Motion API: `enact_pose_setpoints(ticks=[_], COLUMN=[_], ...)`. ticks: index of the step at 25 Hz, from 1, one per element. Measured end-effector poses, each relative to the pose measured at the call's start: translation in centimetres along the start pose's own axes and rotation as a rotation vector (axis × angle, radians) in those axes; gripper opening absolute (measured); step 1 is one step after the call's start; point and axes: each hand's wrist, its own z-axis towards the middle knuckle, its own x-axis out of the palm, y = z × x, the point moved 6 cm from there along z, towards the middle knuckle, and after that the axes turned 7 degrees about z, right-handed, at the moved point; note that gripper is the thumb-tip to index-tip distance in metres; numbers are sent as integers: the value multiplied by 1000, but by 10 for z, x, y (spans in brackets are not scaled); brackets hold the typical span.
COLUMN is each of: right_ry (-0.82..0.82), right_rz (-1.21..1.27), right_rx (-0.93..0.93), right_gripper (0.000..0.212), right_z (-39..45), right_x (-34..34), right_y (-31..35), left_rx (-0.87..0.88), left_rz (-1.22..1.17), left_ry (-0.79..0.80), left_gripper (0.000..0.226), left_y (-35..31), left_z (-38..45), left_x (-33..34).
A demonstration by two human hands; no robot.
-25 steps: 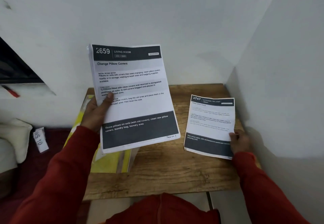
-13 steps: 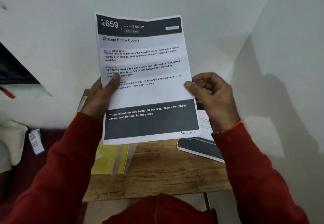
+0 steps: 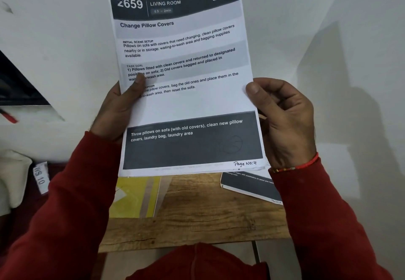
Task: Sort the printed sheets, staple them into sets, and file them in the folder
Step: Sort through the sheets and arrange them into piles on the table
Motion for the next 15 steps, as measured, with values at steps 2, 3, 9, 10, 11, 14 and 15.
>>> enact_pose_setpoints(ticks=[2, 3, 9, 10, 11, 14, 15], right_ry=[-5, -12, 16, 35, 48, -69, -143], right_rz=[-3, -13, -233, -288, -344, -525, -568], right_rx=[-10, -15, 96, 114, 114, 57, 58], right_gripper=[11, 12, 21, 21, 20, 8, 7], right_z=[0, 0, 17, 19, 22, 32, 36], right_x=[-3, -5, -33, -38, -44, -81, -100], right_y=[-3, -4, -53, -66, -78, -105, -112], left_rx=[4, 9, -44, -71, -98, -164, -173], left_rz=[-1, -6, 16, 26, 37, -6, 1], left_ry=[7, 3, -49, -49, -48, -57, -72], left_gripper=[30, 28, 42, 49, 53, 39, 31], left_y=[0, 0, 33, 44, 53, 81, 87], left_z=[0, 1, 1, 0, -2, -7, -8], left_x=[-1, -1, -20, -23, -26, -33, -36])
